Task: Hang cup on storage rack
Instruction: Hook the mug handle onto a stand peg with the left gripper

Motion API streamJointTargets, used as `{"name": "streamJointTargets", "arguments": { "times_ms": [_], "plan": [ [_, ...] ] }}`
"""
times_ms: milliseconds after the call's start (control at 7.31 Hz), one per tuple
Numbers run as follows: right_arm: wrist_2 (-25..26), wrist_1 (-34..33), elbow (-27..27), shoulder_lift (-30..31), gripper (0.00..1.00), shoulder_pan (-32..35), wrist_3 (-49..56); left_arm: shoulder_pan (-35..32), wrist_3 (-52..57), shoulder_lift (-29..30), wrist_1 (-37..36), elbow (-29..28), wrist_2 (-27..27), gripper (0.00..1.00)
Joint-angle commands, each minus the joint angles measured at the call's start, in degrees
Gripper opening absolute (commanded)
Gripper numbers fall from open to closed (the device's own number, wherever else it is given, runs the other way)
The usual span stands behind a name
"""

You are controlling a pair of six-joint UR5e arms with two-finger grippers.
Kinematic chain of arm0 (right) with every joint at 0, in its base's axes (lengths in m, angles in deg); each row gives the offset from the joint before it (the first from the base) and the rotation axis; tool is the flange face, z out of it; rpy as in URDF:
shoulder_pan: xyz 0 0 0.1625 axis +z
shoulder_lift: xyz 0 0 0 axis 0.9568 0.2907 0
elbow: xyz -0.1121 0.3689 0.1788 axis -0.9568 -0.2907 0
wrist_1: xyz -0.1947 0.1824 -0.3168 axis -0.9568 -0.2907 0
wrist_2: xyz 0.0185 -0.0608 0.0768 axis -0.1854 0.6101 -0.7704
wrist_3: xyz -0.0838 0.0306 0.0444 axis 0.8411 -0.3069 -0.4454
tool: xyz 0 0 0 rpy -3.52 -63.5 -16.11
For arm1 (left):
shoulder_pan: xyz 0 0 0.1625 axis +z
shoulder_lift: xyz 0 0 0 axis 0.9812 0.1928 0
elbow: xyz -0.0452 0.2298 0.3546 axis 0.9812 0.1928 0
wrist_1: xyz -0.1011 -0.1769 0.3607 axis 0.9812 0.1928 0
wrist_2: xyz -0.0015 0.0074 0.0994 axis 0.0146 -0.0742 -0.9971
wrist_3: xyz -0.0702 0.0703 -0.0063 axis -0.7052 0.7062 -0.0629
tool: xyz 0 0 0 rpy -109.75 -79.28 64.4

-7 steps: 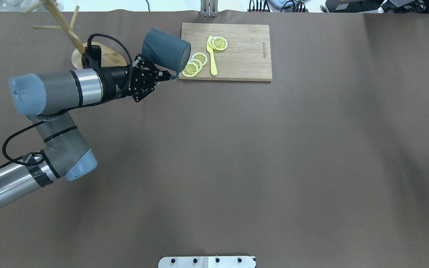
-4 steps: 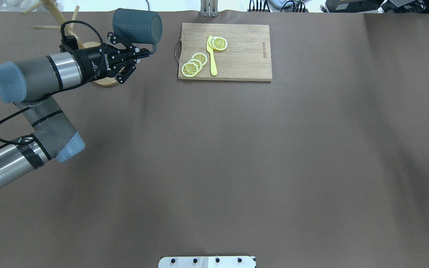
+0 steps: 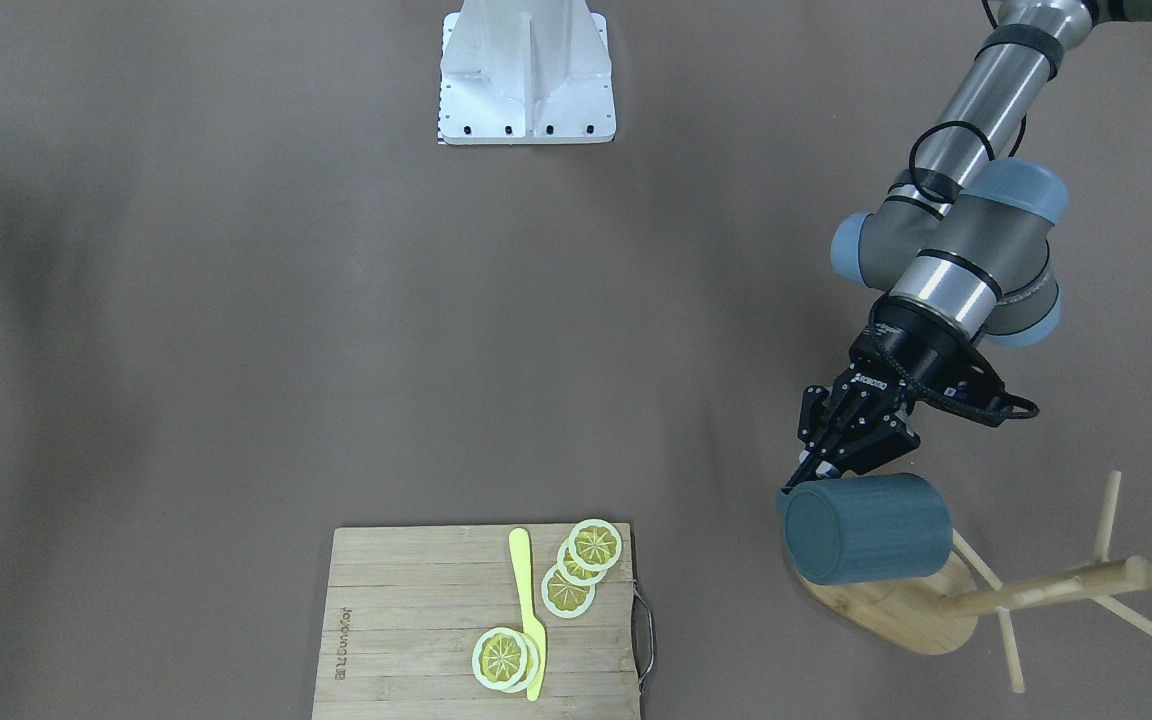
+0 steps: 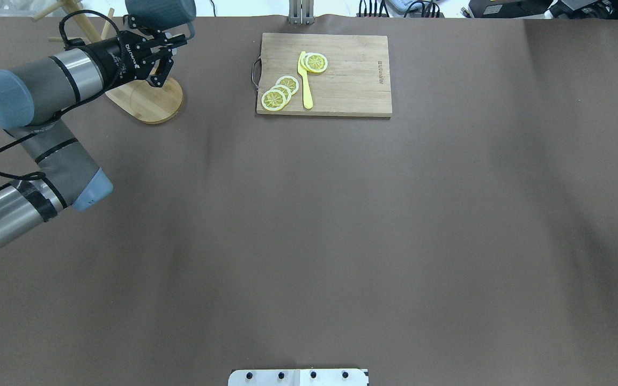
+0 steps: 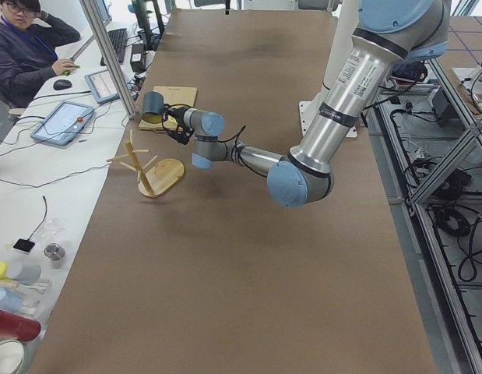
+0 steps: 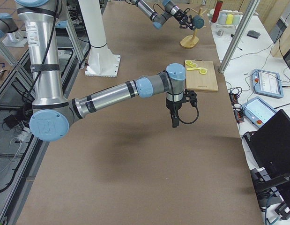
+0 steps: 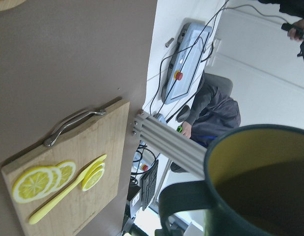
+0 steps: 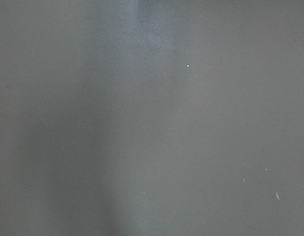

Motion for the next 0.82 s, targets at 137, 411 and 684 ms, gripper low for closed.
{"name": "streamJointTargets", "arguments": {
  "times_ms": [137, 411, 684],
  "plan": [
    [-0.02, 0.00, 0.04, 0.01, 1.00, 0.00, 0.00, -0.47, -6.55, 0.13, -0.02, -2.00, -4.55, 0.00],
    [0.06, 0.00, 0.13, 0.01, 1.00, 0.00, 0.00, -0.82, -6.64, 0.21, -0.02, -2.71, -4.92, 0.00],
    [0.07, 0.00, 0.13, 0.01, 1.00, 0.00, 0.00, -1.61, -6.73, 0.91, -0.11, -3.14, -5.44, 0.00]
  ]
}}
